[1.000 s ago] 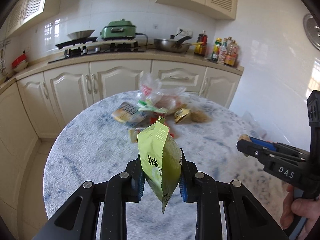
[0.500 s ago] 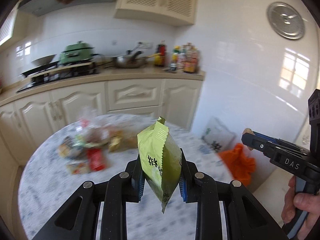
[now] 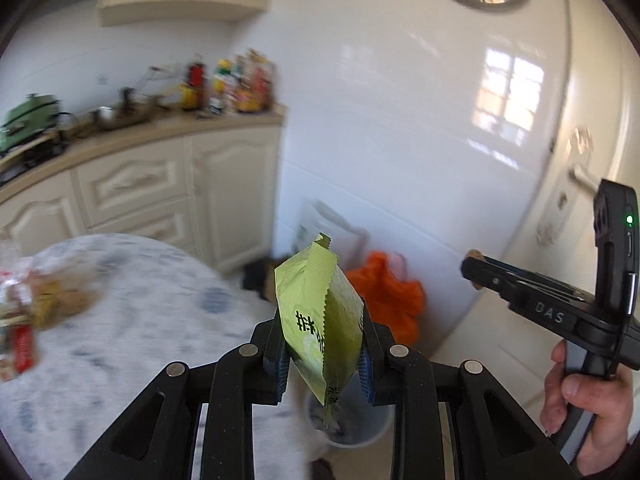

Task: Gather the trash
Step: 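Carry the green packet and bread piece over the bin and open both tools, then return both tools from the bin to the table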

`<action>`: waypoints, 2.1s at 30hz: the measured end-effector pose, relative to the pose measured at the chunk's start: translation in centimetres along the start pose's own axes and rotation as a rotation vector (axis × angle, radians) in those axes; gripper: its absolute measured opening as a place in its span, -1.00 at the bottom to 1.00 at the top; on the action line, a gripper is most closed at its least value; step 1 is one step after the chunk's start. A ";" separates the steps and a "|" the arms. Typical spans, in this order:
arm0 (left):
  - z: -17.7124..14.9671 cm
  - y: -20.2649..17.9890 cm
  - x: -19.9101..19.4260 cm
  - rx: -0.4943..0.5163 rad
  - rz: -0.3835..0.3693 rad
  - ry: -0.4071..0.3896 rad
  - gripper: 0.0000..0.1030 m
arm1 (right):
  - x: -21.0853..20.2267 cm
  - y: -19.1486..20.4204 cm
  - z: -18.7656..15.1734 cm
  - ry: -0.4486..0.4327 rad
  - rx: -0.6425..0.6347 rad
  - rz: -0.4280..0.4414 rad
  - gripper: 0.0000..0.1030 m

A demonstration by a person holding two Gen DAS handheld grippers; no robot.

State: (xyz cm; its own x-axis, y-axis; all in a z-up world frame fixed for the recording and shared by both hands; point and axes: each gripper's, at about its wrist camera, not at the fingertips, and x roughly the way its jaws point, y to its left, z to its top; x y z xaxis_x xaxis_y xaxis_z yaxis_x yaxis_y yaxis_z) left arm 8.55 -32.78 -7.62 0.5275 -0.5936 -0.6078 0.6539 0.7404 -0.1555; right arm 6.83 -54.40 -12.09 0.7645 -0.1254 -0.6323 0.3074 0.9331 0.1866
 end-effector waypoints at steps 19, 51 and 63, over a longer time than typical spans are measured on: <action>0.8 -9.2 27.4 0.090 -0.033 0.432 -0.25 | 13.1 -12.7 -8.8 0.307 0.251 -0.012 -0.46; 0.8 -5.7 8.8 0.020 0.070 0.100 0.97 | 4.1 -8.7 -2.7 0.089 0.332 0.018 1.00; -1.4 3.7 -7.7 -0.086 0.151 -0.116 0.98 | -2.1 3.5 1.5 -0.020 0.149 0.124 1.00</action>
State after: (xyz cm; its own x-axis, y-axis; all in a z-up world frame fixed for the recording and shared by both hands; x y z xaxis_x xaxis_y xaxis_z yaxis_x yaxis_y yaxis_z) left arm 6.11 -25.02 -4.61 0.6782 -0.5028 -0.5359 0.5169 0.8448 -0.1383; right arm 7.17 -51.36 -9.00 0.8126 -0.0206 -0.5824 0.2893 0.8819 0.3723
